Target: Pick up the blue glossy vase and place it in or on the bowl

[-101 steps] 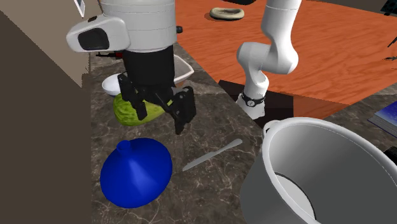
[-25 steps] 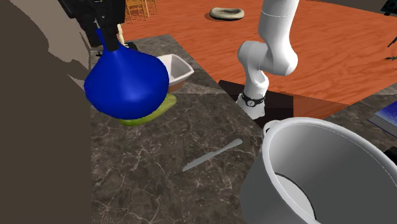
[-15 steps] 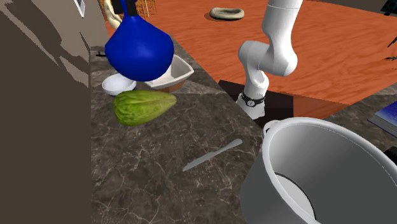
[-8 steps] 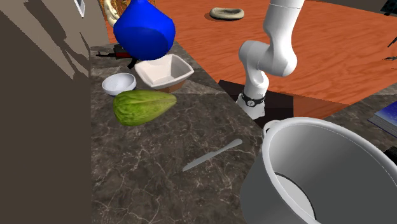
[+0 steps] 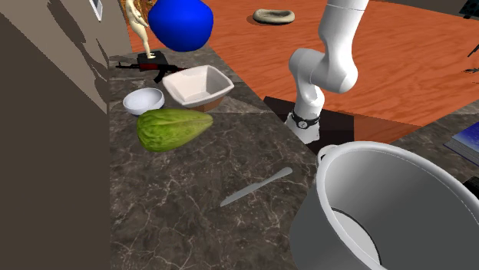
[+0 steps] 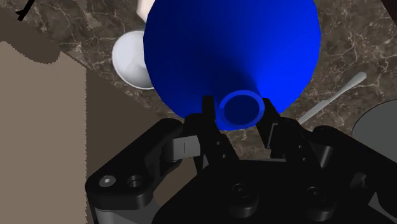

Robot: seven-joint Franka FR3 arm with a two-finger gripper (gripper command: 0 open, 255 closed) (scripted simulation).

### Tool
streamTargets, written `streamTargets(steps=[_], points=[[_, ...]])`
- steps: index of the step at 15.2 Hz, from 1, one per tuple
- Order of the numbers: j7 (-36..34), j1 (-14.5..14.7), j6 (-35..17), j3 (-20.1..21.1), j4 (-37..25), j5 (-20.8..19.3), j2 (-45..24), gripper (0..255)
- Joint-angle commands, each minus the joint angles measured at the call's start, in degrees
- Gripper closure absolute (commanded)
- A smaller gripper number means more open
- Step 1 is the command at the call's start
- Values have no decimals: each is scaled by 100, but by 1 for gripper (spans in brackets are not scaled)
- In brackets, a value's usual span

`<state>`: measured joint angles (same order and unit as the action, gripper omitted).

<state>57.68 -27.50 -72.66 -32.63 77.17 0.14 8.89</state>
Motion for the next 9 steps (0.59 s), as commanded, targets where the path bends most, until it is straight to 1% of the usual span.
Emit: streamTargets(steps=[1,2,9], points=[[305,-108,182,-180,-163,-16,14,255],[478,-172,251,-295,-262,5,-30,255],[295,-158,-411,-93,822,-268,480,255]])
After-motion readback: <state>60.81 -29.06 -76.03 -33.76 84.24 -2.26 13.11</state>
